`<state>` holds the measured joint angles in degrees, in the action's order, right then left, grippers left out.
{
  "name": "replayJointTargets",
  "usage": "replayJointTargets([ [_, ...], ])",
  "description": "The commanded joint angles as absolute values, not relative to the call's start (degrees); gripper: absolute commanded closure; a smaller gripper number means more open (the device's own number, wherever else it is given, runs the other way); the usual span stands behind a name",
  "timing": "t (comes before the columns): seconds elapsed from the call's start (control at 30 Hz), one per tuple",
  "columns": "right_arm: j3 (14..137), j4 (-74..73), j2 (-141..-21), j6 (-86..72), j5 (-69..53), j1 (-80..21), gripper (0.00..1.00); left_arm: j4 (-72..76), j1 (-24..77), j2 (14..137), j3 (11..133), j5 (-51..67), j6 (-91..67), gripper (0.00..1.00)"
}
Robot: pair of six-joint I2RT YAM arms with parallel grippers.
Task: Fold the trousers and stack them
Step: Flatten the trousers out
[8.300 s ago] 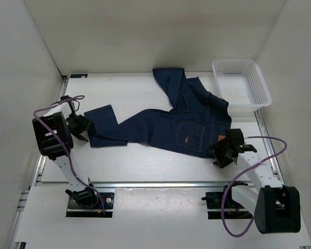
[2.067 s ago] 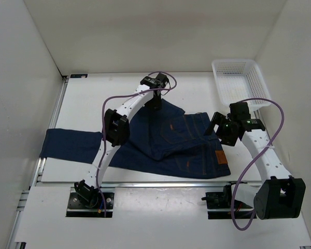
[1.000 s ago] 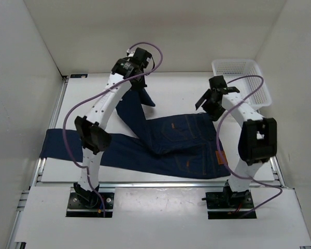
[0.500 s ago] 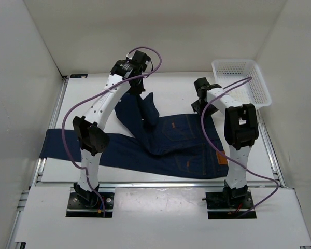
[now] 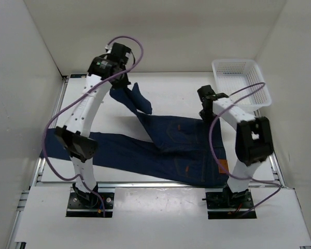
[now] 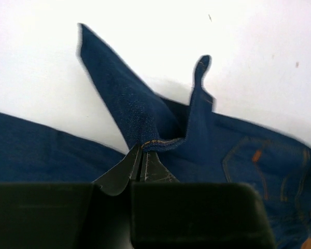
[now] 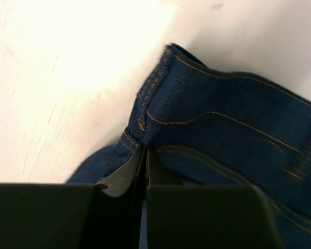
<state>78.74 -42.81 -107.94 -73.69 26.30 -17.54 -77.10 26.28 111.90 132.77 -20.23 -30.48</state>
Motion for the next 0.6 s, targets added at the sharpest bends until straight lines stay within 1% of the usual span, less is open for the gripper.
replayJointTargets([
  [0.0, 72.1, -43.4, -94.3, -71.5, 33.2, -16.4, 1.0, -76.1, 22.9, 100.9, 130.2, -21.3, -30.7, 0.9],
  [0.03, 69.8, -42.7, -91.5, -70.2, 33.2, -16.4, 1.0, -75.6, 22.9, 99.2, 128.3, -21.4, -31.5, 0.9],
  [0.07, 64.7, -42.1, -85.8, -69.3, 33.7, -15.9, 1.0, -74.0, 22.1, 97.3, 123.4, -21.4, -32.0, 0.9],
  [0.13, 60.2, -41.3, -80.5, -65.8, 33.7, -15.9, 1.0, -71.2, 21.5, 91.3, 117.5, -21.4, -33.3, 0.9],
  [0.17, 58.3, -41.3, -76.5, -64.9, 34.3, -15.9, 1.0, -69.6, 21.5, 89.2, 110.4, -21.4, -34.7, 0.89],
  [0.2, 55.1, -41.3, -74.9, -64.1, 34.3, -15.9, 1.0, -66.0, 21.0, 87.3, 106.4, -21.4, -35.8, 0.82],
  [0.23, 53.5, -41.3, -72.7, -62.9, 34.3, -15.2, 1.0, -64.0, 20.4, 83.9, 97.5, -20.8, -37.4, 0.46],
  [0.3, 51.4, -40.7, -72.2, -61.7, 34.3, -13.6, 1.0, -59.3, 18.6, 82.6, 89.0, -17.9, -38.5, 0.21],
  [0.33, 50.8, -39.2, -72.9, -60.6, 34.3, -12.2, 1.0, -57.8, 17.2, 83.6, 86.2, -15.7, -38.5, 0.16],
  [0.37, 50.8, -39.2, -73.7, -58.8, 33.6, -11.7, 1.0, -57.7, 15.9, 85.2, 84.7, -12.7, -39.0, 0.16],
  [0.4, 50.8, -39.2, -74.4, -57.6, 33.6, -11.7, 1.0, -58.4, 15.2, 86.6, 83.9, -13.2, -39.6, 0.16],
  [0.47, 53.0, -38.7, -75.9, -54.9, 33.6, -10.9, 1.0, -61.4, 15.2, 89.7, 85.3, -16.0, -39.6, 0.26],
  [0.5, 53.5, -38.7, -76.6, -54.3, 33.6, -10.9, 1.0, -62.3, 16.9, 90.3, 88.0, -20.5, -39.1, 0.35],
  [0.53, 53.5, -38.7, -76.6, -53.8, 33.6, -10.9, 1.0, -62.3, 17.8, 91.5, 89.5, -22.5, -37.8, 0.61],
  [0.57, 54.0, -38.7, -76.6, -53.8, 33.6, -10.9, 1.0, -62.9, 18.5, 92.6, 91.2, -23.5, -36.4, 0.83],
])
